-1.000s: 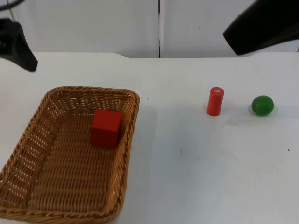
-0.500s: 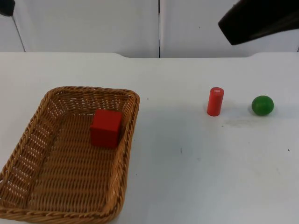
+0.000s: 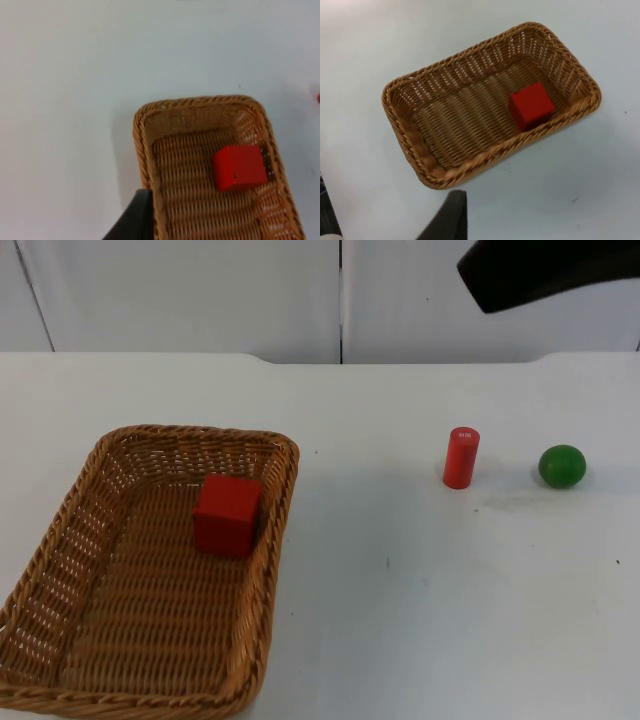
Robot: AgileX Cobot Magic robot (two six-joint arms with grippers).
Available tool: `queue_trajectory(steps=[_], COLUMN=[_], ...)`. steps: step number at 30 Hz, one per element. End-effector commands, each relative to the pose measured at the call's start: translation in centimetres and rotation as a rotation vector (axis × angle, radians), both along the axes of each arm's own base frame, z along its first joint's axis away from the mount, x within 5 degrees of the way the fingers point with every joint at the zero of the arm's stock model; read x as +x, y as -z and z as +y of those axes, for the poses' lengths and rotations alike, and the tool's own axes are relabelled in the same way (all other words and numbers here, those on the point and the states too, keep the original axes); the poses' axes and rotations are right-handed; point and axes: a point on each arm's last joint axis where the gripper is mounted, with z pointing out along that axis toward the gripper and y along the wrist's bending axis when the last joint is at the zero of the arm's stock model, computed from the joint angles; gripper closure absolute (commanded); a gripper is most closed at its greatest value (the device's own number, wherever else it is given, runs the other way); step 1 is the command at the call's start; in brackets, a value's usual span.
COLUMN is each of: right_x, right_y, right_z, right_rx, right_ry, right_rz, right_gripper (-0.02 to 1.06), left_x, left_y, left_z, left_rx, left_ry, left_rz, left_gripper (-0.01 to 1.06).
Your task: Pick up the basket with the left hand and place the object to the left of the red cylinder into the basket with the right hand.
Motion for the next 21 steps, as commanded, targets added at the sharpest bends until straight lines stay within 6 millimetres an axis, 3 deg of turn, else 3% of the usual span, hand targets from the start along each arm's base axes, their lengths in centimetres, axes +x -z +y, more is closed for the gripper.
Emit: queue_trajectory(steps=[1,10,21], right_x=[-0.1,-0.2,-2.0], right_y=[-0.3,-0.2,0.1], right_z=[-0.2,-0.2,-2.2], right_rx=[0.016,0.017,0.115], right_ry=[0.01,0.013,0.083], right_rz=[-0.006,0.0,-0.117], right_gripper=[0.0,0.0,0.0], left_x=[-0.6,-4.5,-8.8], left_y=[-0.6,-3.1,-5.2], left_z=[-0.4,-2.5,-2.6], left_rx=[-0.025,-0.013,0.015], left_ry=[0.001,0.12,0.152], left_rz=[-0.036,-0.144,-0.275], left_gripper=[0.0,0.0,0.0])
